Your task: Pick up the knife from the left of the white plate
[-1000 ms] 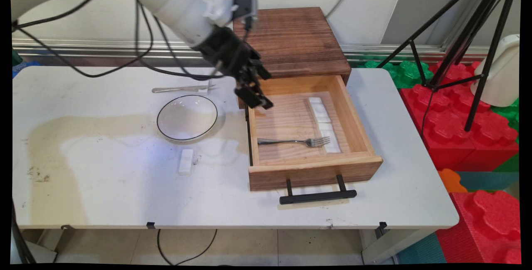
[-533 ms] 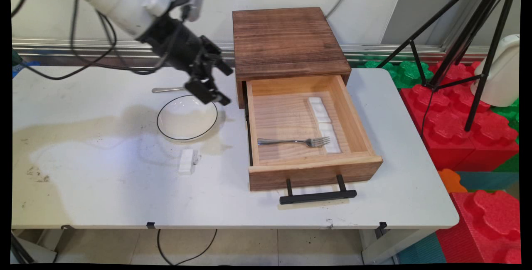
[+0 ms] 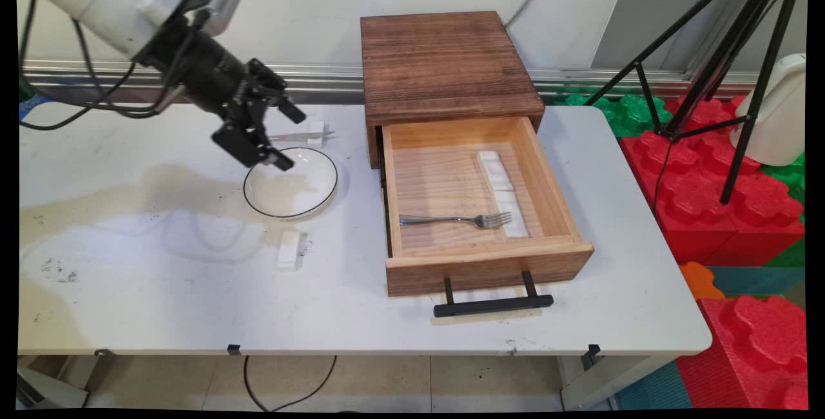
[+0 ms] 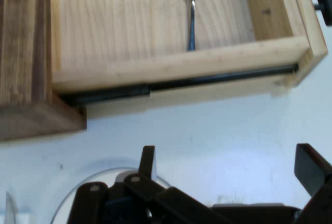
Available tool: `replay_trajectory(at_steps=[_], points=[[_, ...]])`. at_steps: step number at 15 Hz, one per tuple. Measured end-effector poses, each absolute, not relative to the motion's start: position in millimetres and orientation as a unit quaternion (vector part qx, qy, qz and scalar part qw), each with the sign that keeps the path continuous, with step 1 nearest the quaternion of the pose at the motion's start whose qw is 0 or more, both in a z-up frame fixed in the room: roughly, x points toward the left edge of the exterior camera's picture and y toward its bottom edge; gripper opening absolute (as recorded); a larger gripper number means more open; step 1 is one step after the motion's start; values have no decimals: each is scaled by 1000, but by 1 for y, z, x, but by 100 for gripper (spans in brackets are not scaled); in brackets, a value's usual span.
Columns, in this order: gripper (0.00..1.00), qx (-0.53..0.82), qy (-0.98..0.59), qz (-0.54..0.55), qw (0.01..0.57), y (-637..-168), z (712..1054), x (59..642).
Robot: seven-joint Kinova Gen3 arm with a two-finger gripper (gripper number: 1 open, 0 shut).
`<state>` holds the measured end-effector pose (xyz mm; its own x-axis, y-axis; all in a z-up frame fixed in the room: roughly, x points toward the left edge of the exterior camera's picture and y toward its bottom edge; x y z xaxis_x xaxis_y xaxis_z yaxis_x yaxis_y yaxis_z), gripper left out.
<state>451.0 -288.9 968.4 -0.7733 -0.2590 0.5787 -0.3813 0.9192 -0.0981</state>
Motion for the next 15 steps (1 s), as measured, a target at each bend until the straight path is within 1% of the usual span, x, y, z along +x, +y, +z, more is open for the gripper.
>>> replay_trajectory(at_steps=[7, 15], points=[[100, 187, -939, 93, 273, -269, 964, 493], [100, 199, -941, 85, 262, -255, 961, 518]])
